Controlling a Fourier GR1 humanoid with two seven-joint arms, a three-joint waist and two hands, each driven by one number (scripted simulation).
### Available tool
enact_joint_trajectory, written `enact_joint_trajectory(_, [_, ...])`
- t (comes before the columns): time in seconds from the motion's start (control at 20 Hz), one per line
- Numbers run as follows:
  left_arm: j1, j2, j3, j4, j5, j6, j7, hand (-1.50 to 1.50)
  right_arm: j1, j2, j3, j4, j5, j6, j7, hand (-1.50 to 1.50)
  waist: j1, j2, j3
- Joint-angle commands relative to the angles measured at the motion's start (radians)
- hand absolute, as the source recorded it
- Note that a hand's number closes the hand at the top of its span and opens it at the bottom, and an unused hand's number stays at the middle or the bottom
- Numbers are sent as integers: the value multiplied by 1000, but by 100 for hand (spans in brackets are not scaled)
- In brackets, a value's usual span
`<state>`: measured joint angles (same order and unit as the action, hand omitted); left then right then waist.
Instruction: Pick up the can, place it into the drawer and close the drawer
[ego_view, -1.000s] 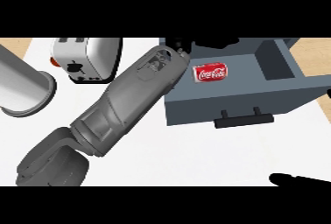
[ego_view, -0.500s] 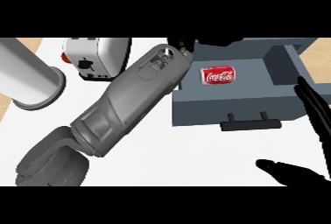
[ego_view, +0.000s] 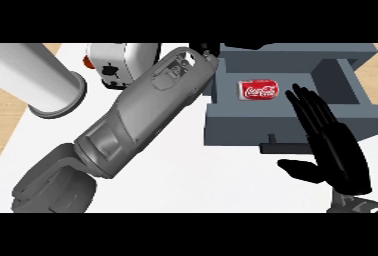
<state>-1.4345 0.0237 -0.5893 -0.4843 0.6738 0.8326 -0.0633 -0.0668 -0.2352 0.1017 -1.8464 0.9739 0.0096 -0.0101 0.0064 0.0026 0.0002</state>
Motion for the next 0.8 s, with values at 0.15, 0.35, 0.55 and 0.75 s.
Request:
enact_joint_trajectory(0.15, [64, 92, -28, -163, -61, 26, 129, -150, -81, 76, 4, 238, 101, -163, -14, -150, 20, -10, 0])
enact_joint_trajectory(0.35, [95, 205, -12, -222, -70, -65, 141, -150, -156, 99, -24, 467, 127, -290, -84, -150, 29, -3, 1])
enact_joint_trajectory(0.55, [132, 245, -36, -349, -90, -25, 217, -150, -226, 123, -52, 597, 161, -354, -70, -150, 53, -8, 1])
enact_joint_trajectory(0.75, [180, 267, -45, -420, -122, 18, 262, -150, -340, 84, -118, 733, 151, -381, -101, -150, 40, -5, 1])
